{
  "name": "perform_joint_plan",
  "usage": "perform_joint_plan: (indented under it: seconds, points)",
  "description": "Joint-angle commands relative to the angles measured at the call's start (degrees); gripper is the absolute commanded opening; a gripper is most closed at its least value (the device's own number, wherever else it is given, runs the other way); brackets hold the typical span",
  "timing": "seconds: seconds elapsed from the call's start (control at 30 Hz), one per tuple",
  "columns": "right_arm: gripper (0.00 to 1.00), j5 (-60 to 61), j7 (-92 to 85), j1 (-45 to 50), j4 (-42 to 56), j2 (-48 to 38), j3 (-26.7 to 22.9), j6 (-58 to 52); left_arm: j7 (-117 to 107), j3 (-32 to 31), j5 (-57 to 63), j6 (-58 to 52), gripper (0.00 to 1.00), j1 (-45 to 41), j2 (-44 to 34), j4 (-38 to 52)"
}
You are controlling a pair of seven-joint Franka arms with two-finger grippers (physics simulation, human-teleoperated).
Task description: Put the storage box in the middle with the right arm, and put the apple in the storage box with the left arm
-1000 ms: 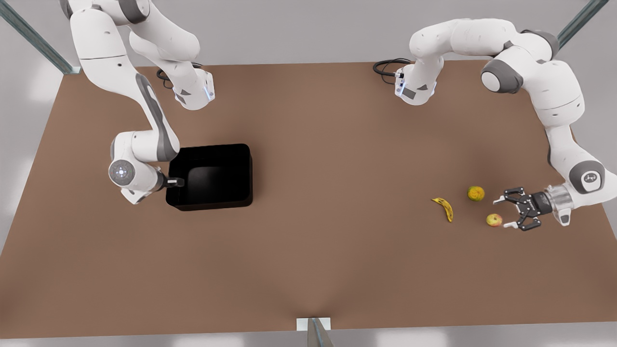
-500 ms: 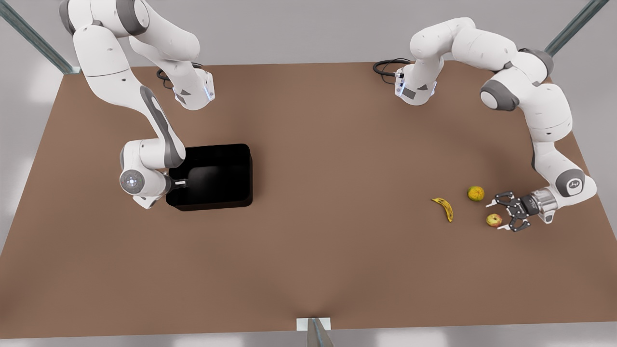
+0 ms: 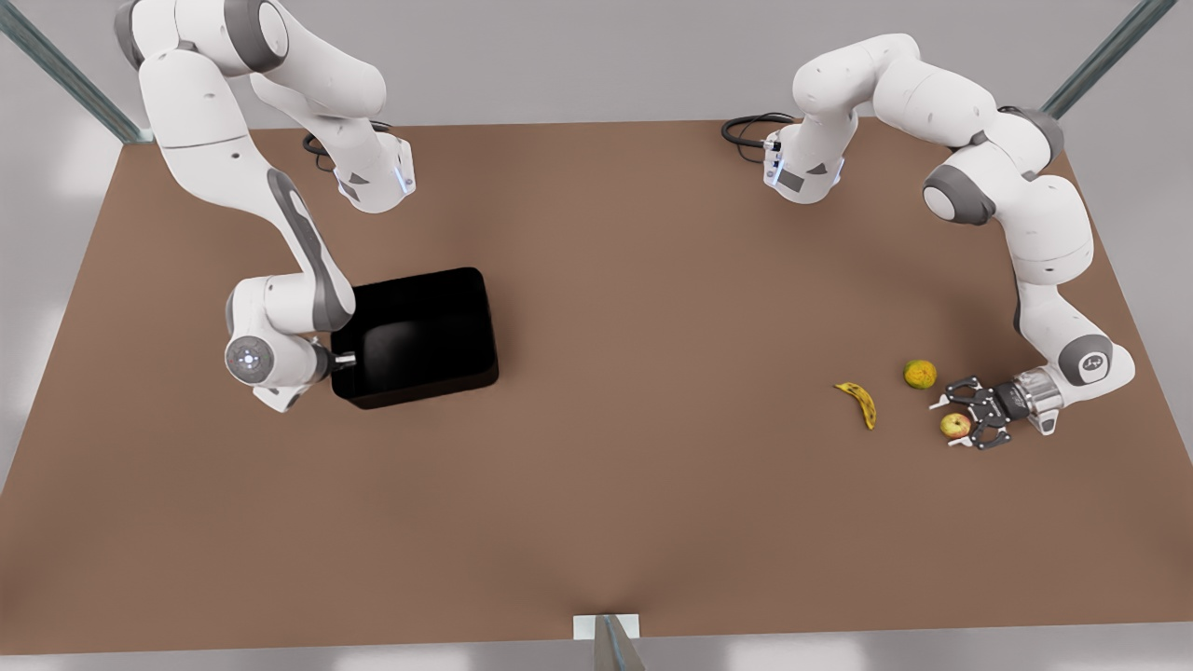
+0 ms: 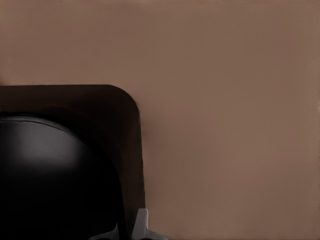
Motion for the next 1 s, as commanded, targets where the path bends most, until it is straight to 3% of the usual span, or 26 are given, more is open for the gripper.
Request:
perform_joint_plan:
  seconds: [0.0, 0.03, 0.07, 0.23, 0.33, 0.5, 0.57, 0.67, 0.7, 0.73, 0.9, 0.97]
  points:
    - [0.21, -0.06, 0.03, -0.06, 0.06, 0.0, 0.1, -0.04, 0.04, -0.01, -0.22, 0.04, 0.42, -0.04, 0.0, 0.0]
    - [0.21, -0.06, 0.03, 0.03, 0.33, -0.17, 0.28, 0.04, 0.13, -0.01, -0.22, 0.04, 0.25, 0.05, 0.0, 0.0]
    - [0.21, -0.06, 0.03, 0.03, 1.38, -0.26, 0.98, -0.39, 0.13, -0.01, -0.22, 0.13, 0.21, 0.05, 0.0, 0.0]
    - [0.21, -0.15, 0.03, 3.28, 8.32, -0.18, 3.7, -1.19, -0.84, -0.1, -0.31, -0.66, 0.21, 0.05, -1.58, 0.17]
    - [0.21, -0.15, 1.17, 7.85, 16.58, 4.39, 6.08, -1.1, -6.8, -1.06, 0.22, 0.04, 0.21, -1.36, -8.96, 0.09]
    - [0.21, -0.06, 8.11, 17.52, 34.42, 18.45, 8.27, -1.01, -8.48, -11.96, 8.13, 10.67, 0.21, -13.13, -25.66, -11.25]
    - [0.21, -0.06, 15.85, 22.35, 41.11, 24.52, 8.36, -0.22, -9.27, -12.93, 8.48, 11.46, 0.21, -17.44, -29.09, -14.15]
    - [0.21, -0.06, 17.08, 23.76, 41.99, 27.51, 9.42, 4.44, -13.14, -14.07, 8.48, 16.56, 0.21, -24.12, -34.27, -19.25]
    - [0.56, -0.06, 17.26, 23.76, 41.99, 27.77, 9.42, 4.44, -14.72, -15.04, 8.4, 16.65, 0.21, -25.09, -34.45, -18.99]
    - [1.0, -0.32, 17.0, 23.76, 41.9, 27.86, 9.33, 4.44, -14.9, -16.27, 8.48, 16.65, 0.21, -26.14, -34.36, -18.72]
    - [1.0, -0.23, 16.55, 23.76, 41.99, 27.77, 9.42, 4.44, -25.97, -16.88, 9.19, 18.41, 0.21, -37.83, -37.61, -17.32]
    - [1.0, -0.15, 16.55, 22.71, 42.78, 26.19, 9.33, 2.77, -29.66, -19.79, 9.19, 23.5, 0.21, -41.96, -37.79, -16.79]
